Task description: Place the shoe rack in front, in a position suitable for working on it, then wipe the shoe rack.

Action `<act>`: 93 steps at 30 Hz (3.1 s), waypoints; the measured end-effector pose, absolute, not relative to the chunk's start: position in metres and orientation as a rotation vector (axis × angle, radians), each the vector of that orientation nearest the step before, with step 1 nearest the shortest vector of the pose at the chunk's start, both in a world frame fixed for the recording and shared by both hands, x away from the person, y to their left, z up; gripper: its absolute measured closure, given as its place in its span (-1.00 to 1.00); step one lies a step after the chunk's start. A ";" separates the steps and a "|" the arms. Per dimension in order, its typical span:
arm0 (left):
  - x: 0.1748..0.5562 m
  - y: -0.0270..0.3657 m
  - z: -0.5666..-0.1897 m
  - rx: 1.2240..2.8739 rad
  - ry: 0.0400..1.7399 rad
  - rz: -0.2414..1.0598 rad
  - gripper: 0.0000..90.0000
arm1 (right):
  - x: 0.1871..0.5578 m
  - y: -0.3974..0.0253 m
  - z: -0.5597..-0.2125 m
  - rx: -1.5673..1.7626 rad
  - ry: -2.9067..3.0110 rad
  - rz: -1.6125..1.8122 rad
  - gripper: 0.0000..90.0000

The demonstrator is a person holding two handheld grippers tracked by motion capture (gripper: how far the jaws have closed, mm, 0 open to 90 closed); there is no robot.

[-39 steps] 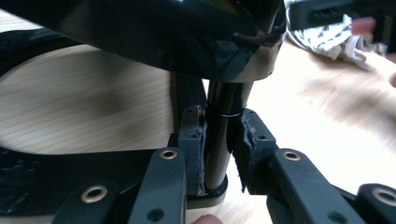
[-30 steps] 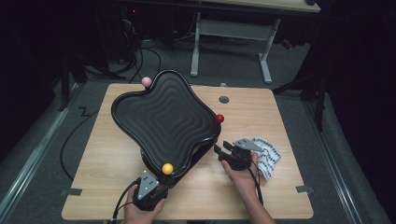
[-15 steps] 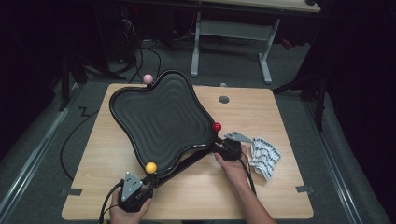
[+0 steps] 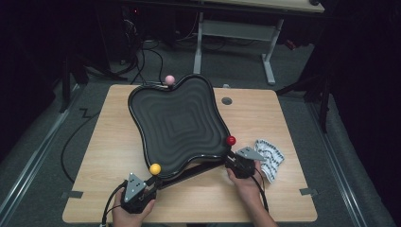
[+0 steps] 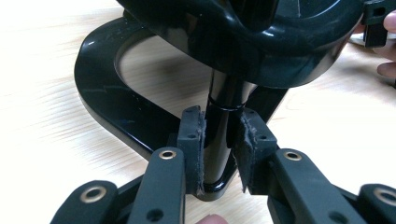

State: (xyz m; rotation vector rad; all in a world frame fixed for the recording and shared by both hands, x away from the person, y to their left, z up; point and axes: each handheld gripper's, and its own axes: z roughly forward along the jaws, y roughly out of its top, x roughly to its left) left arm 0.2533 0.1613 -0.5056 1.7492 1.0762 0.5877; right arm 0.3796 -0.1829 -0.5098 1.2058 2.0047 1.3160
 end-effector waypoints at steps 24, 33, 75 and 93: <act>0.261 0.166 -0.507 1.758 1.021 0.504 0.60 | 0.314 -0.285 -0.465 1.230 1.889 1.339 0.04; 0.260 0.158 -0.506 1.787 0.997 0.511 0.61 | 0.367 -0.309 -0.480 1.514 1.704 1.062 -0.23; 0.255 0.102 -0.509 1.837 0.924 0.508 0.60 | 0.336 -0.271 -0.463 1.306 1.805 1.223 0.70; 0.254 0.097 -0.508 1.861 0.910 0.547 0.66 | 0.316 -0.199 -0.451 1.055 1.932 1.329 0.68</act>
